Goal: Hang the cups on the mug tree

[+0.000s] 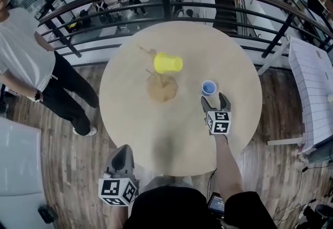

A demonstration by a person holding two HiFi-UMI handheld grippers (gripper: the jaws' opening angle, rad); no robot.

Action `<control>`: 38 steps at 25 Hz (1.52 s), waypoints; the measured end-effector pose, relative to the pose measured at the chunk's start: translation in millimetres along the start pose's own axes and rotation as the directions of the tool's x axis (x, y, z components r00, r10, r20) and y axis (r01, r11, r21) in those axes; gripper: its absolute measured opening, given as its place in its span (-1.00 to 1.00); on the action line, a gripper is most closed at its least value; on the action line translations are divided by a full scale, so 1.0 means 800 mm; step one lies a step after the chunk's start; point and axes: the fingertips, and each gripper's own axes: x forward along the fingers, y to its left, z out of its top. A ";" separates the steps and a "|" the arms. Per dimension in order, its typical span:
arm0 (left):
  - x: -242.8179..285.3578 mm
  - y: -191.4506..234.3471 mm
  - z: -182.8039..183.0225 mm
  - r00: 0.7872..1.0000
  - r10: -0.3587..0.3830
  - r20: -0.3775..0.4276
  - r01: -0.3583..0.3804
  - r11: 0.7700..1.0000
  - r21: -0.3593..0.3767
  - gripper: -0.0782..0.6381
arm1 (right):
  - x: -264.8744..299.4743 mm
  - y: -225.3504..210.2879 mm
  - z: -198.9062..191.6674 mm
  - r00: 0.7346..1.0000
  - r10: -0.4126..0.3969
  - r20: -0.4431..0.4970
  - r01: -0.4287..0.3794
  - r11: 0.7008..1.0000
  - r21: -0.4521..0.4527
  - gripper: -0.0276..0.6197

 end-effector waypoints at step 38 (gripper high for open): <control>0.012 -0.021 -0.021 0.997 -0.046 -0.061 0.048 0.999 0.022 -0.78 | -0.009 0.016 0.058 0.998 -0.017 0.056 0.028 0.978 -0.205 0.00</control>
